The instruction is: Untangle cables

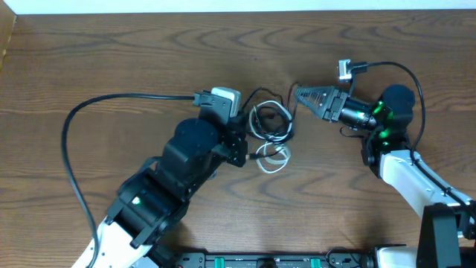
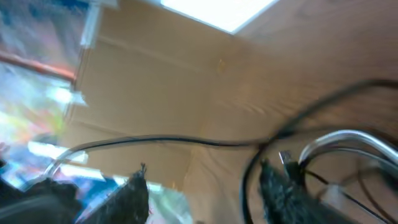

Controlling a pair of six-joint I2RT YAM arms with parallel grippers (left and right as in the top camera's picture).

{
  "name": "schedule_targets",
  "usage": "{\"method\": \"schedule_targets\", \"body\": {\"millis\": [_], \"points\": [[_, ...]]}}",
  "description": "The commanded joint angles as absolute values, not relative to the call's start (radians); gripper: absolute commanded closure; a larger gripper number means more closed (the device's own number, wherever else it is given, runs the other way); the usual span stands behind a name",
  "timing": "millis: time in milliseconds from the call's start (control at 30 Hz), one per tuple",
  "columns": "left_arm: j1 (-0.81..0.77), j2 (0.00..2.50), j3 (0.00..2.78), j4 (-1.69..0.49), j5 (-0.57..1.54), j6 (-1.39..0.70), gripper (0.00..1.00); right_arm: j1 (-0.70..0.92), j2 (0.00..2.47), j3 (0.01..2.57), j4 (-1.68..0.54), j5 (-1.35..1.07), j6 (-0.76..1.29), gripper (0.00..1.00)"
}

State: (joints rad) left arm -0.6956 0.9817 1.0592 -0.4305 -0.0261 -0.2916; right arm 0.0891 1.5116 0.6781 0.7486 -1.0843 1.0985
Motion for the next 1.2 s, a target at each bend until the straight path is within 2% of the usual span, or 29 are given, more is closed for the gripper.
{"method": "schedule_targets", "body": {"millis": [0, 100, 167, 500, 567, 633, 700, 800, 833, 867, 933, 1000, 1067, 1167], "points": [[-0.69, 0.945, 1.049, -0.428, -0.038, -0.283, 0.92, 0.094, 1.504, 0.686, 0.629, -1.117, 0.852, 0.37], [-0.69, 0.932, 1.049, -0.427, -0.039, -0.284, 0.92, 0.104, 1.504, 0.686, 0.492, -1.11, 0.784, 0.22], [-0.69, 0.931, 1.049, -0.425, -0.039, -0.283, 0.92, 0.109, 1.504, 0.686, 0.407, -1.087, 0.753, 0.17], [-0.69, 0.931, 1.049, -0.399, -0.039, -0.283, 0.92, 0.166, 1.504, 0.686, -0.033, -0.873, 0.649, 0.11], [-0.69, 0.931, 1.049, -0.398, -0.039, -0.283, 0.92, 0.183, 1.504, 0.686, -0.088, -0.833, 0.657, 0.02], [-0.691, 0.931, 1.049, -0.398, -0.039, -0.283, 0.92, 0.202, 1.504, 0.686, -0.114, -0.799, 0.675, 0.01], [-0.691, 0.931, 1.049, -0.398, -0.039, -0.283, 0.93, 0.226, 1.504, 0.686, -0.113, -0.769, 0.693, 0.04], [-0.691, 0.931, 1.049, -0.399, -0.039, -0.283, 0.92, 0.262, 1.504, 0.686, -0.096, -0.747, 0.727, 0.26], [-0.691, 0.931, 1.049, -0.399, -0.039, -0.283, 0.92, 0.276, 1.504, 0.686, -0.093, -0.747, 0.725, 0.31], [-0.691, 0.931, 1.049, -0.4, -0.039, -0.283, 0.92, 0.289, 1.504, 0.686, -0.093, -0.746, 0.721, 0.32], [-0.691, 0.931, 1.049, -0.41, -0.039, -0.283, 0.93, 0.315, 1.504, 0.686, -0.093, -0.743, 0.614, 0.23], [-0.691, 0.931, 1.049, -0.418, -0.039, -0.283, 0.92, 0.323, 1.504, 0.686, -0.096, -0.743, 0.504, 0.21], [-0.69, 0.931, 1.049, -0.422, -0.039, -0.282, 0.92, 0.321, 1.504, 0.686, -0.098, -0.741, 0.403, 0.01], [-0.691, 0.931, 1.049, -0.425, -0.039, -0.282, 0.92, 0.292, 1.486, 0.687, -0.075, -0.737, 0.331, 0.01]]}}
